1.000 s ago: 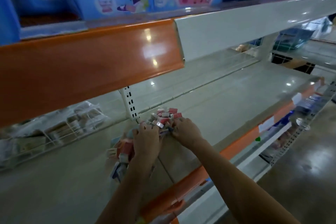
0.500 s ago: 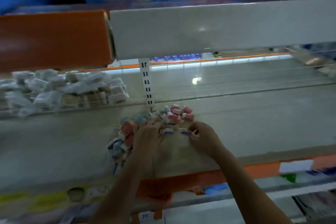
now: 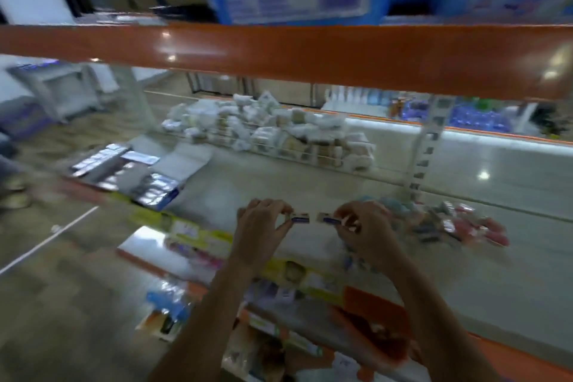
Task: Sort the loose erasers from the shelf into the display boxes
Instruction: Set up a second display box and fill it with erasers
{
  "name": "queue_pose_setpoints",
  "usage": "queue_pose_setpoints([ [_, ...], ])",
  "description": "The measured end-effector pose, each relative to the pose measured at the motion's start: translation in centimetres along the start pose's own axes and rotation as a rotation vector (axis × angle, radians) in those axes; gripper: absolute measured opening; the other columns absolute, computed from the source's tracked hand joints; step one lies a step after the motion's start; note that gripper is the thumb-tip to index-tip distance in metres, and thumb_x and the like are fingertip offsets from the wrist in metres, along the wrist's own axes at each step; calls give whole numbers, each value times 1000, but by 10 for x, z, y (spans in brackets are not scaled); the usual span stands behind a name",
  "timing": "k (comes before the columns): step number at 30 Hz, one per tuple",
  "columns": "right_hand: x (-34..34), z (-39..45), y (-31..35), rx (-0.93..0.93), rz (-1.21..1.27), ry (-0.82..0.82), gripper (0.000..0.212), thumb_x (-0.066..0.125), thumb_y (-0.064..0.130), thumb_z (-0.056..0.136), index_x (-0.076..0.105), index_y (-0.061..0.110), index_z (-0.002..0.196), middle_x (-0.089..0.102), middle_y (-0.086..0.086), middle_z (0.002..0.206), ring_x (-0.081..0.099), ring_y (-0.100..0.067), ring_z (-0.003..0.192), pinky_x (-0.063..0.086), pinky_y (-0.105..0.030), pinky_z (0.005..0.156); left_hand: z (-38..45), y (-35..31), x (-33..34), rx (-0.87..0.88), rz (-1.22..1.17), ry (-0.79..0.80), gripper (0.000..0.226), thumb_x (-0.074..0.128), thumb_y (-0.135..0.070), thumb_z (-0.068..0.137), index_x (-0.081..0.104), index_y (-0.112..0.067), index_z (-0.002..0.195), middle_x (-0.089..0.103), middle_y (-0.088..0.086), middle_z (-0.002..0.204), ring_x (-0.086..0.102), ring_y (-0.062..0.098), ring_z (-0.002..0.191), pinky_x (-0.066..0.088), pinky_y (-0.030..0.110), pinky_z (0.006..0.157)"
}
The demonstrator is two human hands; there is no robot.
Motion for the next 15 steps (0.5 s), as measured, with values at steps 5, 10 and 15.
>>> queue_pose_setpoints([
  [5,77,30,77,-84,36,25,22,67,15,81,53,30,88,52,16,79,52,5,66,36,-9,57,-20,107,-61,-73,26,-14,20,65,-29,84,67,-23,103,67,-4,104,57,22,103,39,34,88],
  [10,156,56,146,-156,79,52,27,70,6,75,56,26,85,53,15,76,52,5,66,38,-7,58,-39,201,-109,-179,90,-22,21,61,-37,85,65,-28,104,65,-4,106,52,21,107,36,35,87],
  [15,213,82,188,-197,43,115,21,68,9,75,57,23,86,55,12,80,52,-4,69,39,-17,61,-48,265,-131,-207,50,-53,15,60,-31,88,65,-26,102,63,-9,109,50,18,108,35,35,93],
])
Point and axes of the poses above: each hand's wrist, its own z-axis towards the middle knuckle, its own x-axis out of the palm, y = z × x, the point moved 2 cm from there along z, towards the middle knuckle
